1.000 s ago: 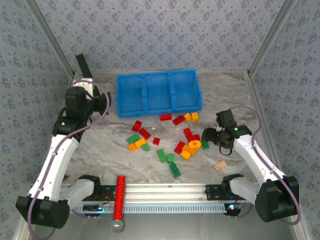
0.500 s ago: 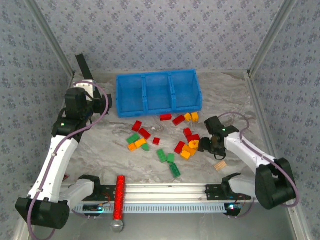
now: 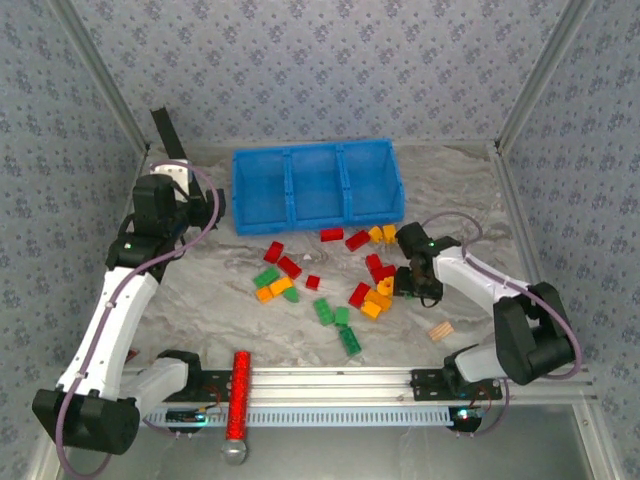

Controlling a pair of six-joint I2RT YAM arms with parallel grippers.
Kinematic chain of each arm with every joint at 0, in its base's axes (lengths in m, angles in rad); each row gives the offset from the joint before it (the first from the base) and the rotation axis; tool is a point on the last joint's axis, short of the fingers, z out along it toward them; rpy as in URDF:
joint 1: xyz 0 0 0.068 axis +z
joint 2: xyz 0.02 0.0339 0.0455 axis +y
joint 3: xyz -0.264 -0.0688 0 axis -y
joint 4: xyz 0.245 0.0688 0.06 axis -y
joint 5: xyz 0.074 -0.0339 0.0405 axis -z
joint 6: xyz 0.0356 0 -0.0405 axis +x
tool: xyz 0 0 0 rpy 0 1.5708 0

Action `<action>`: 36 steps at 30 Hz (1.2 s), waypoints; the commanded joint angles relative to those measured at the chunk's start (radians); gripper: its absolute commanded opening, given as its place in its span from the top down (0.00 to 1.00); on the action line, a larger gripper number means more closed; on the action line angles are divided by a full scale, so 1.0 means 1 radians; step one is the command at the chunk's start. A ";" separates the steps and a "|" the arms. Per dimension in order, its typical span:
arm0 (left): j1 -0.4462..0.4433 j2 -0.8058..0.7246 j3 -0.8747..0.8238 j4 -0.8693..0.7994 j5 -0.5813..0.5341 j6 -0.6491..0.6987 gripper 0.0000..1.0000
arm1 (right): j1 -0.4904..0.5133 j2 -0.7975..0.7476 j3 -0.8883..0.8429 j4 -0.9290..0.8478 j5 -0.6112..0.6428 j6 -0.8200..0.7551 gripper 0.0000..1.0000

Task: Sort the legos into containers by color
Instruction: Pick up the lego from the middle-right of the table.

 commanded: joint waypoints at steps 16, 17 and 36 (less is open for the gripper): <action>-0.001 0.002 0.033 -0.011 -0.005 0.003 0.01 | 0.021 0.112 0.013 0.000 0.013 -0.023 0.52; -0.001 0.002 0.036 -0.012 -0.005 0.003 0.01 | 0.024 0.111 0.013 -0.005 0.015 -0.023 0.53; -0.001 -0.023 0.057 -0.045 0.014 -0.021 0.01 | 0.055 0.100 -0.008 -0.025 0.036 0.005 0.62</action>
